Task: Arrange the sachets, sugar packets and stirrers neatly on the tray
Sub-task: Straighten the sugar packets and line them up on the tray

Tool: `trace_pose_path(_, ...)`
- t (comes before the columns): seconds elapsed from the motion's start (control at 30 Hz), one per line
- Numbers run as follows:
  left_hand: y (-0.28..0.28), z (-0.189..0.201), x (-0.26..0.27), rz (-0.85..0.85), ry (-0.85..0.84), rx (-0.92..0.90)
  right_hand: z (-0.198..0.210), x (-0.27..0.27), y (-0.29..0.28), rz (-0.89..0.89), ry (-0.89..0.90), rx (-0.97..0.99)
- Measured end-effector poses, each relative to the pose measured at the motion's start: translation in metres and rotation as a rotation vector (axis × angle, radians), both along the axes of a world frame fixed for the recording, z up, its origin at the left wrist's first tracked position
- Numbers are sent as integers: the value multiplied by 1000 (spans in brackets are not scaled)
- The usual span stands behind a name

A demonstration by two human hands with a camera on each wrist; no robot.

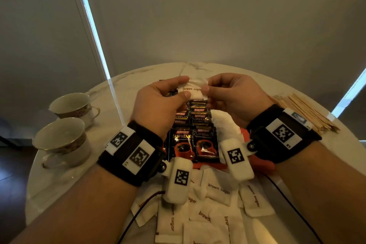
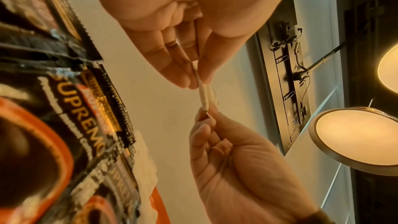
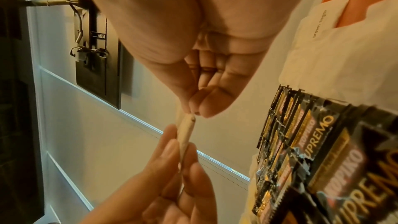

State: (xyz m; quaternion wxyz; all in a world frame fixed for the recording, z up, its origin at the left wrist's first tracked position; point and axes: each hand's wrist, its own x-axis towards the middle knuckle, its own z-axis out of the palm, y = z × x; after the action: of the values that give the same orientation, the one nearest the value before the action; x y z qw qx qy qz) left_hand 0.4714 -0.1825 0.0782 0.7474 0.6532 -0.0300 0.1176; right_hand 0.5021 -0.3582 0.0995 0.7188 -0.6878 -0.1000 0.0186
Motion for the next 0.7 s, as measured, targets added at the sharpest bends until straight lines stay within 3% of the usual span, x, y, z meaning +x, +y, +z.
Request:
trace_pose_path(0.27, 0, -4, 6, 16, -37, -3, 3, 4, -4, 19, 3, -60)
trace_pose_path(0.43, 5, -6, 10, 30, -62, -45, -1, 46, -46, -215, 94, -31)
trace_pose_path(0.53, 6, -5, 12, 42, -46, -80, -18, 84, -85, -442, 233, -180)
trace_pose_path(0.7, 5, -5, 14, 79, -52, -111, -45, 121, -131, -443, 363, -391)
